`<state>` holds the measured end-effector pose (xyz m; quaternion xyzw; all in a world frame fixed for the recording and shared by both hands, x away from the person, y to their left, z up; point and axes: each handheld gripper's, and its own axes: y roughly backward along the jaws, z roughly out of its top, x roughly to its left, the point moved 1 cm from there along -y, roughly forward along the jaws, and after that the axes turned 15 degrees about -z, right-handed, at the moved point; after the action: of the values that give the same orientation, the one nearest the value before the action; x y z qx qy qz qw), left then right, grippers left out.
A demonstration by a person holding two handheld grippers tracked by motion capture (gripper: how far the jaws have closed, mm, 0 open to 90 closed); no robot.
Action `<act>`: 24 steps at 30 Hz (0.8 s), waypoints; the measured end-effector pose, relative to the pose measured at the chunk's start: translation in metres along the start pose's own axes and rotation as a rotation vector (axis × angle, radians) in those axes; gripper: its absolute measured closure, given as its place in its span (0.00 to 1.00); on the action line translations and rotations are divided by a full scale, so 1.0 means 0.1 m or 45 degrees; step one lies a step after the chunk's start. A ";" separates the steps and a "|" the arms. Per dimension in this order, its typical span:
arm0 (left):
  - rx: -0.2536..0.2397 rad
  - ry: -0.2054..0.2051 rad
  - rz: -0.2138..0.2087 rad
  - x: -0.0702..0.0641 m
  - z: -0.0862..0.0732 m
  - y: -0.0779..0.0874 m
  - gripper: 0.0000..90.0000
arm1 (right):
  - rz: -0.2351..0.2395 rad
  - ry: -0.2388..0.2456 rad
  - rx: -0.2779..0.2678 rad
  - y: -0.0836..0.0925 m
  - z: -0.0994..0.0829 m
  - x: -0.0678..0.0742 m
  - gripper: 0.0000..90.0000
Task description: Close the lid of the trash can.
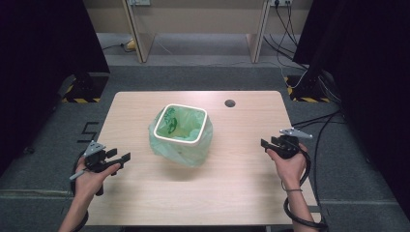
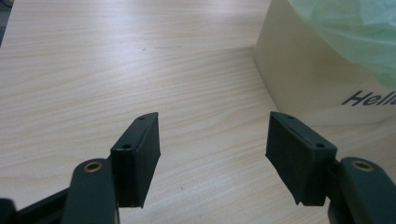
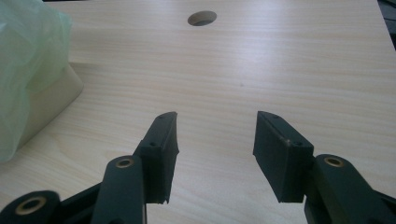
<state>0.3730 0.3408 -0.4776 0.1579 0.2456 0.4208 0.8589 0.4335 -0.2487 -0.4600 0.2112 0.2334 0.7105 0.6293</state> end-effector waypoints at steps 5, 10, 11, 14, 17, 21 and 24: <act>0.011 0.006 0.011 0.01 -0.06 0.00 0.38 | -0.011 -0.001 0.018 0.00 -0.11 -0.04 0.55; 0.007 0.003 0.019 0.01 -0.10 0.01 0.38 | -0.031 -0.008 0.026 0.00 -0.22 -0.10 0.54; 0.010 0.006 0.020 0.02 -0.11 0.02 0.38 | -0.036 -0.008 0.026 0.00 -0.24 -0.11 0.54; 0.011 0.012 0.028 0.03 -0.15 0.01 0.38 | -0.043 0.004 0.031 0.00 -0.30 -0.12 0.54; 0.018 0.016 0.030 0.03 -0.20 0.00 0.38 | -0.047 -0.002 0.024 0.00 -0.35 -0.12 0.53; -0.022 0.009 0.065 0.04 -0.23 0.00 0.38 | -0.043 -0.016 0.021 -0.01 -0.41 -0.11 0.53; -0.027 0.003 0.084 0.05 -0.26 0.00 0.38 | -0.035 -0.011 0.018 -0.03 -0.45 -0.10 0.53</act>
<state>0.3614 0.3465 -0.5003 0.1563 0.2367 0.4517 0.8459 0.4103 -0.2611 -0.4986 0.2155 0.2388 0.6992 0.6385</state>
